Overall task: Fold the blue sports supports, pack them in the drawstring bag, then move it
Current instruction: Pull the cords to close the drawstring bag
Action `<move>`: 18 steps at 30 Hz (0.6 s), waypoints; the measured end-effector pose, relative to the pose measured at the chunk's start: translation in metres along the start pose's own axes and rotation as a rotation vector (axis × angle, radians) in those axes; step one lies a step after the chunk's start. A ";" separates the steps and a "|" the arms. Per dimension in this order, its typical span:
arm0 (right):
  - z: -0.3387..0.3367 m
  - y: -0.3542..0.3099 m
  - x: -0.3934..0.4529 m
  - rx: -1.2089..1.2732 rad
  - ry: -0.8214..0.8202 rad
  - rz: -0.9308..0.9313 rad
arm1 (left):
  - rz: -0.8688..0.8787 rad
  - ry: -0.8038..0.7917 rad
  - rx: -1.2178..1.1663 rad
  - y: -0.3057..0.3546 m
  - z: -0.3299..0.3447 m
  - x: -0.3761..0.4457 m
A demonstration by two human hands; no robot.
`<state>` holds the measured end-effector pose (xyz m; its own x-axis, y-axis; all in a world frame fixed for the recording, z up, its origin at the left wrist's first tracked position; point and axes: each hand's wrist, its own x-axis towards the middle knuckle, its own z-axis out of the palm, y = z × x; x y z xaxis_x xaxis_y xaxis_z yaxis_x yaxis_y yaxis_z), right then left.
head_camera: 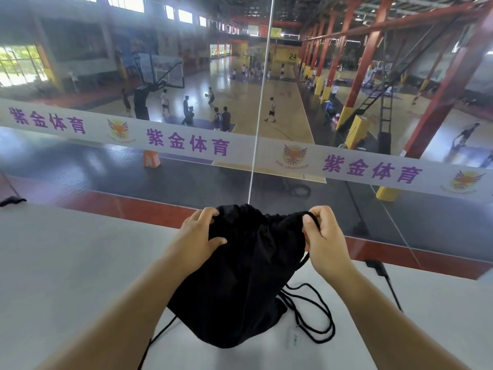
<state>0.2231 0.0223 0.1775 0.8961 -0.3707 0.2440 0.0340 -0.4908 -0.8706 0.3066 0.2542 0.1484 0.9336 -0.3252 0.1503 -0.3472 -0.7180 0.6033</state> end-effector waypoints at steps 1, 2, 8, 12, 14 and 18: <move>-0.001 -0.001 -0.002 0.001 0.001 -0.020 | -0.013 0.007 -0.012 0.002 0.001 0.002; -0.002 -0.002 -0.004 -0.003 0.002 -0.038 | -0.016 0.009 -0.025 0.003 0.001 0.005; -0.010 0.000 0.000 -0.082 0.099 -0.028 | 0.013 -0.001 -0.068 0.005 -0.003 0.009; -0.009 -0.001 0.008 -0.119 0.180 0.011 | 0.023 0.105 -0.066 0.005 -0.019 0.012; -0.002 -0.012 0.010 -0.157 0.143 -0.056 | 0.057 0.117 -0.039 0.011 -0.029 0.013; 0.019 -0.042 0.013 -0.352 -0.129 -0.258 | 0.145 0.109 -0.021 0.026 -0.047 0.014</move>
<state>0.2415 0.0531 0.2097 0.9266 -0.1111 0.3592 0.1307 -0.8007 -0.5847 0.3147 0.2602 0.2026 0.8782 -0.3549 0.3205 -0.4782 -0.6549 0.5852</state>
